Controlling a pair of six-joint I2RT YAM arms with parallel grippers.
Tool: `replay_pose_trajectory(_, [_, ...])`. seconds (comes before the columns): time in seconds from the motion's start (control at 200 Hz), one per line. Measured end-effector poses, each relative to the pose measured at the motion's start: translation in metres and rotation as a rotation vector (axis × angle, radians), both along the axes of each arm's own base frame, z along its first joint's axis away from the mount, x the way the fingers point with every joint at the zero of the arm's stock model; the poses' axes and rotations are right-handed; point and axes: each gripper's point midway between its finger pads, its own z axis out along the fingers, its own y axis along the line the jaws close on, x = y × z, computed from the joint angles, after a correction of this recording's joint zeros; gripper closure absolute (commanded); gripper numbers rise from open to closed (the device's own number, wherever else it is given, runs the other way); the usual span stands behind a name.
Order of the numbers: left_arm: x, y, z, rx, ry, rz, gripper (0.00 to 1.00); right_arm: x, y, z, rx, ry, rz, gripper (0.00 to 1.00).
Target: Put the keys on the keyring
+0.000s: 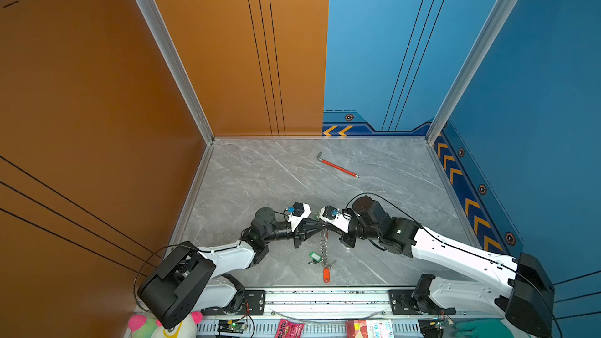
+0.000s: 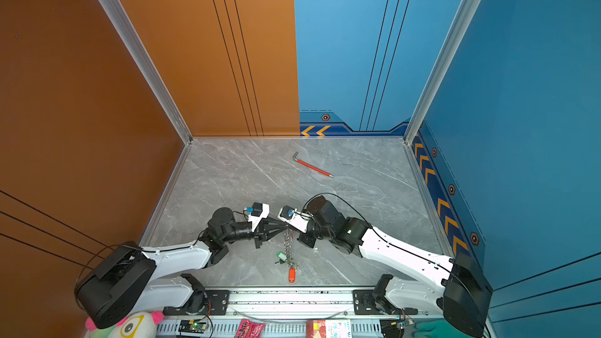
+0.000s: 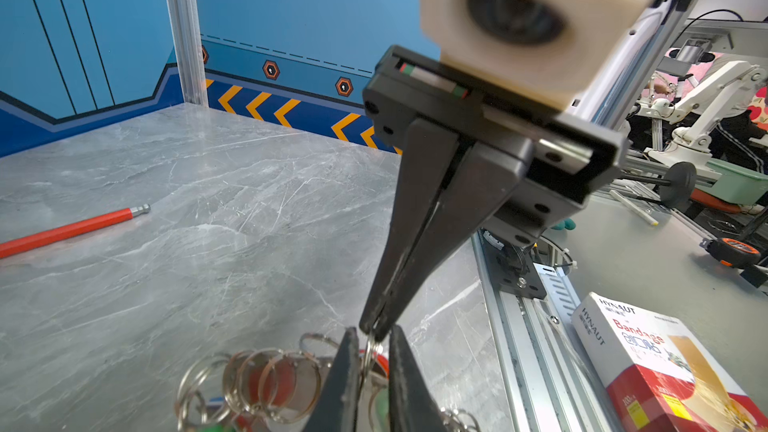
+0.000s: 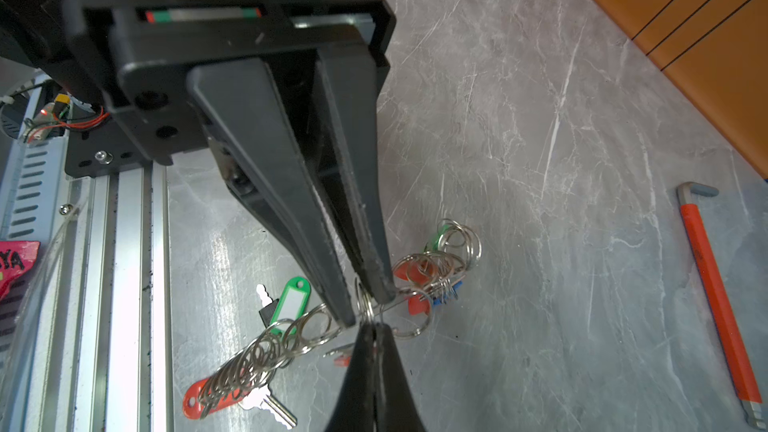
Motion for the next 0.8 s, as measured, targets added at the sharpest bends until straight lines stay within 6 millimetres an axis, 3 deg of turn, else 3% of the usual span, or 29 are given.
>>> replay_pose_trajectory(0.475, [0.0010, -0.0027, -0.0001, -0.002, 0.001, -0.014, 0.74, 0.0050, -0.0021, 0.0038, -0.057, -0.029, -0.016, 1.00])
replay_pose_trajectory(0.801, [0.0049, -0.0054, -0.0058, 0.013, 0.023, -0.014, 0.80, 0.0059, -0.0025, 0.0063, -0.065, -0.041, -0.010, 1.00])
